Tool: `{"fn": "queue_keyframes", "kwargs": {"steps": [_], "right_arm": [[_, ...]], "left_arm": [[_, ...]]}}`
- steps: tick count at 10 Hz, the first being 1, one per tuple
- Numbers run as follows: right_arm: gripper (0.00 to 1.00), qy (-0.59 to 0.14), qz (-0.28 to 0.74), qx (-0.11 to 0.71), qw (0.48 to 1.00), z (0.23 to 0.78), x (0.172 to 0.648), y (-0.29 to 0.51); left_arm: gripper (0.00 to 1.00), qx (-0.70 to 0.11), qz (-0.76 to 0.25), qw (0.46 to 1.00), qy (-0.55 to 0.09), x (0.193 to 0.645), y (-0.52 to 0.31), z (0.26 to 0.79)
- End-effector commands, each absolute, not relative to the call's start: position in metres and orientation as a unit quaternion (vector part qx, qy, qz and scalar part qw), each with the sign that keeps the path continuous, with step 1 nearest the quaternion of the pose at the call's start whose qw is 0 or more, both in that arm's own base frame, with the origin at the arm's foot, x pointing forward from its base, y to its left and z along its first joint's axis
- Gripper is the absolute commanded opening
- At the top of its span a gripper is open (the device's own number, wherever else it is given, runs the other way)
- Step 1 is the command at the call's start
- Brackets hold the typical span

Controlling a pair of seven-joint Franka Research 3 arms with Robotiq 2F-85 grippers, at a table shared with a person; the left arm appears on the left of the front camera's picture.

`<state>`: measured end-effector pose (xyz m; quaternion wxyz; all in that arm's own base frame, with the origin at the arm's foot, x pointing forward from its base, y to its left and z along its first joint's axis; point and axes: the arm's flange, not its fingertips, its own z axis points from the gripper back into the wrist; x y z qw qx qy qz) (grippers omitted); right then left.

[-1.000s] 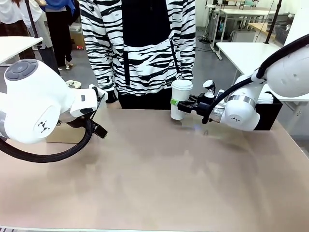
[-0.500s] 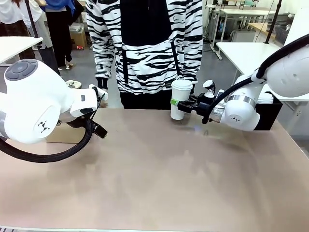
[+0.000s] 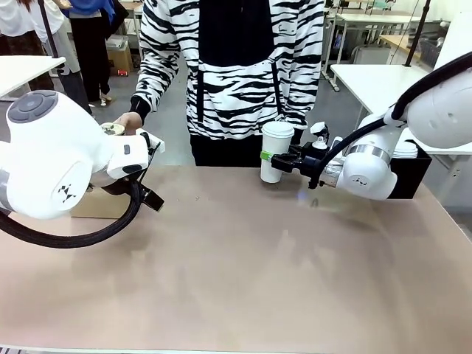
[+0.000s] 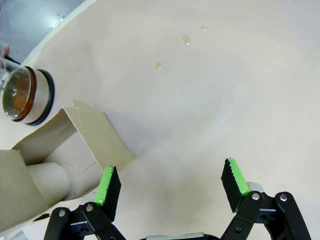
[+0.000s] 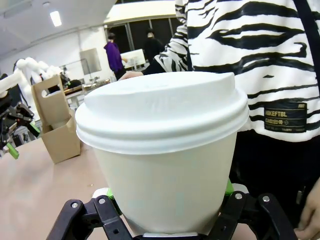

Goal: Pour a drink into a cup and package it in a carrier.
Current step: When a person places the Paper Cup Lid on the 600 ml Paper Cup , lift the 600 ml Paper Cup.

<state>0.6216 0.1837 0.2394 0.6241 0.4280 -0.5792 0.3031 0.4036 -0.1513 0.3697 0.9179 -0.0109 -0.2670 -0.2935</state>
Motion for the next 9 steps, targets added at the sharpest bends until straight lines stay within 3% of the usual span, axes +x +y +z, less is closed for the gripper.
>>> {"fn": "queue_keyframes", "kwargs": {"steps": [1,3,4,9], "right_arm": [[0.8,-0.581,0.303,0.428,0.622,0.246,0.623,0.185],[0.81,-0.579,0.303,0.428,0.624,0.239,0.622,0.184],[0.81,-0.599,0.339,0.42,0.591,0.252,0.582,0.165],[0.81,-0.621,0.379,0.384,0.568,0.437,0.506,0.164]], "left_arm": [[1.0,-0.012,-0.294,0.918,-0.268,0.403,-0.151,0.37],[1.0,-0.012,-0.294,0.918,-0.268,0.403,-0.151,0.37],[1.0,-0.012,-0.294,0.918,-0.268,0.403,-0.151,0.37],[1.0,-0.012,-0.294,0.918,-0.268,0.403,-0.151,0.37]]}}
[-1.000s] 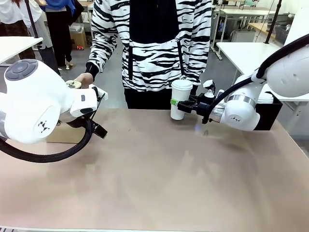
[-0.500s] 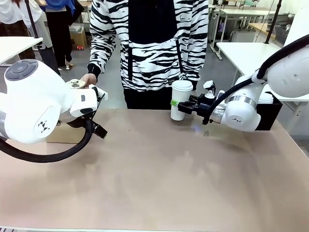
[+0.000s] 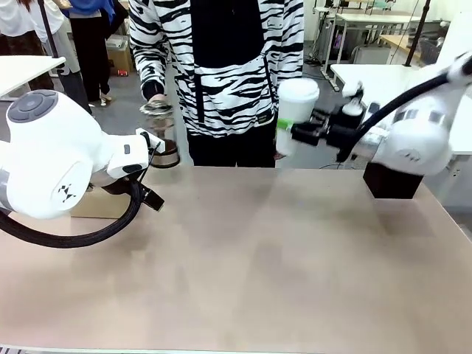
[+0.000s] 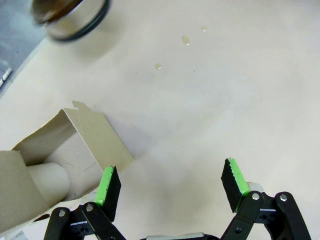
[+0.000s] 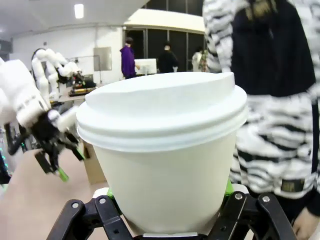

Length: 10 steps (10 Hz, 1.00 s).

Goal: Pour a drink into a cup and package it in a carrier.
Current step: When a person places the Paper Cup Lid on the 600 ml Paper Cup , lift the 600 ml Paper Cup.

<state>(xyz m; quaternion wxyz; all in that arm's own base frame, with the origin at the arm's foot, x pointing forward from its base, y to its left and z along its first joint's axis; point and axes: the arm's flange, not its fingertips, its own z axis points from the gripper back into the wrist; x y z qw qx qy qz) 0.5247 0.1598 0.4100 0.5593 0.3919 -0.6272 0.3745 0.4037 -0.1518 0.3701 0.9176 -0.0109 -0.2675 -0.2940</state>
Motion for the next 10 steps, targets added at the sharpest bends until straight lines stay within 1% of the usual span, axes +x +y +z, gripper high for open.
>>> {"fn": "queue_keyframes", "kwargs": {"steps": [1,3,5,6,7,8,10], "right_arm": [[0.81,-0.618,0.381,0.385,0.571,0.469,0.495,0.164],[0.81,-0.603,0.373,0.402,0.58,0.523,0.469,0.161],[0.81,-0.595,0.369,0.412,0.583,0.56,0.455,0.158],[0.81,-0.594,0.371,0.41,0.585,0.571,0.454,0.157],[0.81,-0.58,0.369,0.435,0.582,0.571,0.451,0.157],[0.81,-0.606,0.373,0.409,0.571,0.565,0.452,0.16],[0.81,-0.606,0.373,0.409,0.571,0.565,0.452,0.16]], "left_arm": [[1.0,-0.012,-0.294,0.918,-0.268,0.403,-0.151,0.37],[1.0,-0.012,-0.294,0.918,-0.268,0.403,-0.151,0.37],[1.0,-0.012,-0.294,0.918,-0.268,0.403,-0.151,0.37],[1.0,-0.012,-0.294,0.918,-0.268,0.403,-0.151,0.37],[1.0,-0.012,-0.294,0.918,-0.268,0.403,-0.151,0.37],[1.0,-0.012,-0.294,0.918,-0.268,0.403,-0.151,0.37],[1.0,-0.012,-0.294,0.918,-0.268,0.403,-0.151,0.37]]}}
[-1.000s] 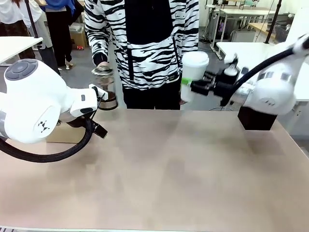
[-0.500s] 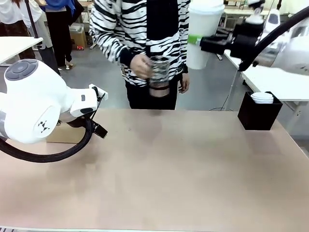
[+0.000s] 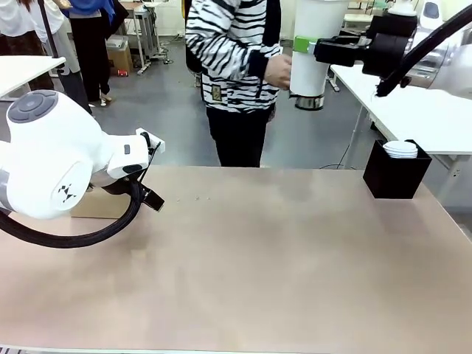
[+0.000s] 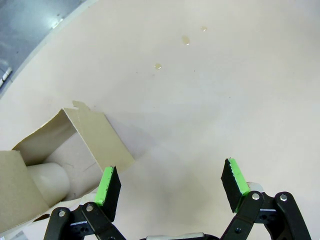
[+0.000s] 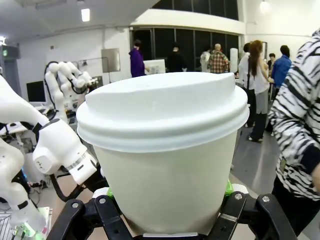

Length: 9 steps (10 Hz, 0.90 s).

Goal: Pour a drink into a cup and package it in a carrier.
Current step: When a person places the Paper Cup Lid on the 600 ml Paper Cup , lift the 600 ml Paper Cup, then position the Cup Carrier in the center of the table.

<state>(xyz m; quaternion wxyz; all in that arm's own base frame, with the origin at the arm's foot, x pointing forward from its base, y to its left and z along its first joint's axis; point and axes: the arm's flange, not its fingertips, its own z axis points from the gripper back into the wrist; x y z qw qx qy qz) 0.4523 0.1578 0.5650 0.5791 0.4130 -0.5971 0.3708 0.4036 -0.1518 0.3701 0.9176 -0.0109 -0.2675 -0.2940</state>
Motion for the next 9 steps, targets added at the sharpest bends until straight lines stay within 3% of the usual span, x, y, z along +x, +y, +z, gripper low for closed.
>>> {"fn": "queue_keyframes", "kwargs": {"steps": [1,8,9], "right_arm": [[0.81,-0.606,0.373,0.409,0.571,0.565,0.452,0.16],[0.81,-0.606,0.373,0.409,0.571,0.565,0.452,0.16],[0.81,-0.606,0.373,0.409,0.571,0.565,0.452,0.16]], "left_arm": [[1.0,-0.012,-0.294,0.918,-0.268,0.403,-0.151,0.37],[1.0,-0.011,-0.294,0.918,-0.267,0.404,-0.152,0.37],[1.0,-0.014,-0.293,0.917,-0.27,0.397,-0.162,0.392]]}}
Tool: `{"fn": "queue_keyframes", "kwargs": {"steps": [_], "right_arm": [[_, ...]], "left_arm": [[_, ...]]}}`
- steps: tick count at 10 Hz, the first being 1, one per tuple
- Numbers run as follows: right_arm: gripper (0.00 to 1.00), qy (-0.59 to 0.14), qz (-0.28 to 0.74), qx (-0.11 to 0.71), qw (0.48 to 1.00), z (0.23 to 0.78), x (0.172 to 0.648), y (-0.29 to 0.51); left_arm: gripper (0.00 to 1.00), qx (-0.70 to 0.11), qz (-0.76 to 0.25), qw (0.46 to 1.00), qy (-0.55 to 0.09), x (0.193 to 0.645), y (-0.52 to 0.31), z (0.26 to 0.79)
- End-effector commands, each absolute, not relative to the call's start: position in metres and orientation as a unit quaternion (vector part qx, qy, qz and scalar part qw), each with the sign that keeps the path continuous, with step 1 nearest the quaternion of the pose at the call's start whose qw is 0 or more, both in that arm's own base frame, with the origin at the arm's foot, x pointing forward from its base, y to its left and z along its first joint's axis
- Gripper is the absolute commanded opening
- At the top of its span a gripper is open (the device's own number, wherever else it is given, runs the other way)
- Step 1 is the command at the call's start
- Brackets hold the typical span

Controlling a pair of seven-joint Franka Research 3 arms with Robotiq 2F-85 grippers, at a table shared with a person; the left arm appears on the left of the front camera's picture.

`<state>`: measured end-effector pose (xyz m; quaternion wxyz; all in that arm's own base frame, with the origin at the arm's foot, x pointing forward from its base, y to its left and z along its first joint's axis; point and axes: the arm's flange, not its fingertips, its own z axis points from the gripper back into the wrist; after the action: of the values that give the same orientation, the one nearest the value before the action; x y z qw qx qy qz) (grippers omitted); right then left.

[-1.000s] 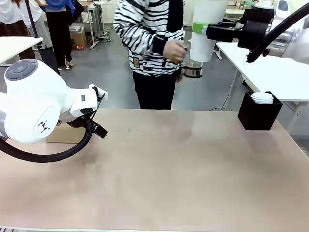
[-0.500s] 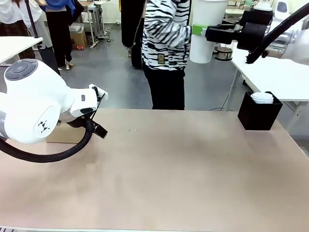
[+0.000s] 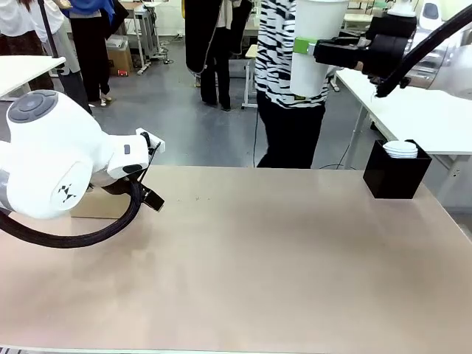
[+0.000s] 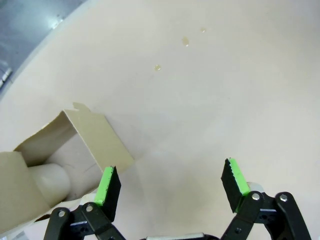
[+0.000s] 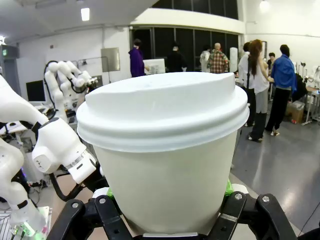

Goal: Pour a drink into a cup and package it in a carrier.
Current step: Position the Cup Carrier in the center of the table.

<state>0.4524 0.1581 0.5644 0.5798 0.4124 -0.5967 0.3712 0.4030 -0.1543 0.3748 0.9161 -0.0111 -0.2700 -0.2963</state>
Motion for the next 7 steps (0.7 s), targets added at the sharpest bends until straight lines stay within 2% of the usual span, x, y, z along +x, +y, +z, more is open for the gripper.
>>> {"fn": "queue_keyframes", "kwargs": {"steps": [1,4,7], "right_arm": [[0.81,-0.606,0.373,0.409,0.571,0.565,0.452,0.16],[0.81,-0.606,0.373,0.409,0.571,0.565,0.452,0.16],[0.81,-0.606,0.373,0.409,0.571,0.565,0.452,0.16]], "left_arm": [[1.0,-0.013,-0.284,0.921,-0.264,0.388,-0.177,0.418],[1.0,0.003,-0.257,0.931,-0.259,0.389,-0.187,0.503],[1.0,0.018,-0.166,0.946,-0.28,0.406,-0.148,0.576]]}}
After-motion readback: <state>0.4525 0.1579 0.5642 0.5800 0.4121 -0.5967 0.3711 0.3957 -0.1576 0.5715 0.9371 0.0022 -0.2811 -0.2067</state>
